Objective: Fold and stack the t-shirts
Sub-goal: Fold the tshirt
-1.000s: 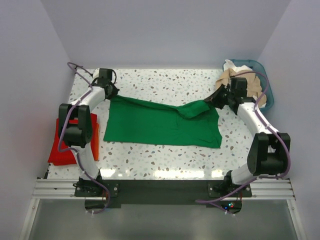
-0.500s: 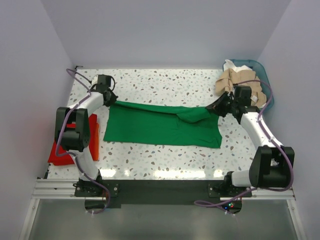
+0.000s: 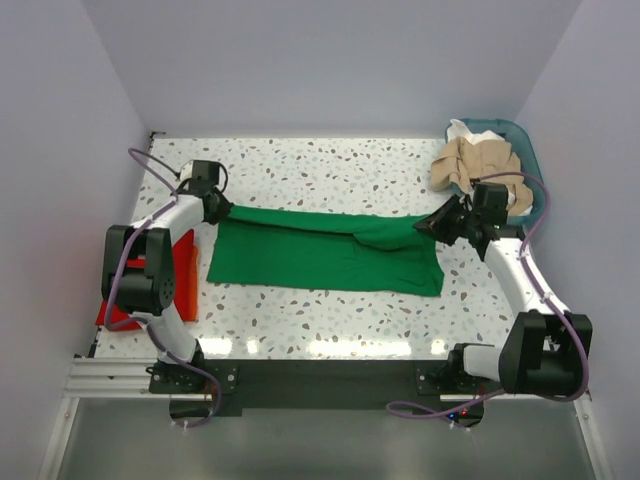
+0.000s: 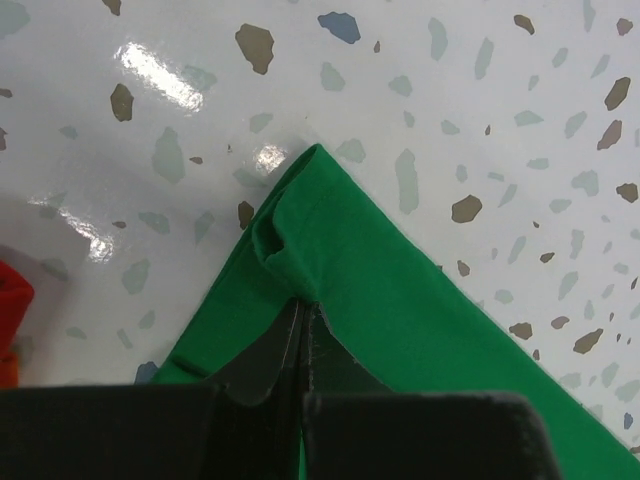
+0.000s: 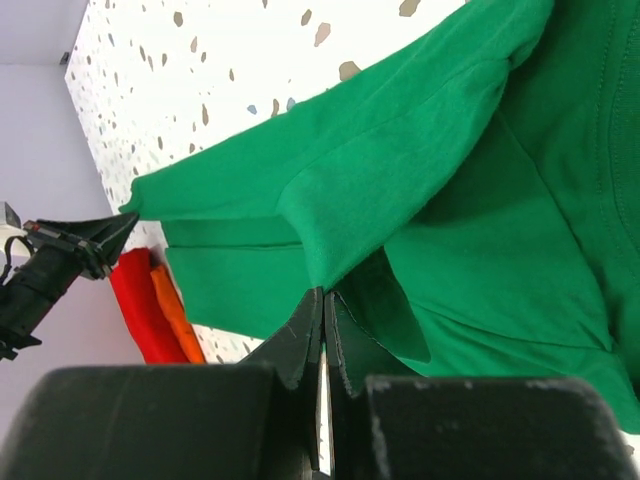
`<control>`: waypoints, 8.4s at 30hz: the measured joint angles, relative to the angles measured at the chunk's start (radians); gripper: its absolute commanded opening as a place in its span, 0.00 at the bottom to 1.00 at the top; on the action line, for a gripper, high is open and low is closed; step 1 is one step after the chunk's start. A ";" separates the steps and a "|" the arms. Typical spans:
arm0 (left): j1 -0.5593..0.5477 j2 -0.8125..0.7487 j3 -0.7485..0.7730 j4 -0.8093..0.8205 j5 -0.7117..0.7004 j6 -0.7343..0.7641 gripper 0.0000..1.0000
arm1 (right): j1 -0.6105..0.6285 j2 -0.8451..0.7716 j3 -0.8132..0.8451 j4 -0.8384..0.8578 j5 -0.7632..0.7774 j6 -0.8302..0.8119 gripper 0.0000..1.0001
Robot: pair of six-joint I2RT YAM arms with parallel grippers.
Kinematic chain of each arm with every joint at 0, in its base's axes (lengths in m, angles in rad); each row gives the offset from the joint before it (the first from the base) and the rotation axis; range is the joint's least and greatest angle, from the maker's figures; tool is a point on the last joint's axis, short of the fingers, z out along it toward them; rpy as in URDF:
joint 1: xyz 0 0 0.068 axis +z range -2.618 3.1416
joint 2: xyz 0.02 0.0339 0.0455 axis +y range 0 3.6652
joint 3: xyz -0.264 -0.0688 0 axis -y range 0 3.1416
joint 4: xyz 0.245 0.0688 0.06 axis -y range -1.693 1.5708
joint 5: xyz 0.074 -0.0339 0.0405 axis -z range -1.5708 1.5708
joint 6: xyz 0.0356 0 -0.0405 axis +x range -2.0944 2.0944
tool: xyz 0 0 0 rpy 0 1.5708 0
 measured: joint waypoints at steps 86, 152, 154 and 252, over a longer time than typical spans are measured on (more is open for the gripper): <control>-0.224 -0.296 -0.399 0.174 0.126 -0.039 0.29 | 0.586 0.040 -0.051 -0.056 0.706 -0.161 0.50; -0.654 -0.441 -0.396 0.053 0.085 -0.103 0.40 | 0.396 0.634 0.705 -0.085 0.344 -0.302 0.63; -0.653 -0.457 -0.445 0.034 0.072 -0.103 0.43 | 0.415 0.526 0.535 -0.053 0.342 -0.276 0.60; -0.838 -0.630 -0.799 0.169 0.369 -0.252 0.06 | 0.660 -0.319 -0.582 -0.010 0.104 0.150 0.21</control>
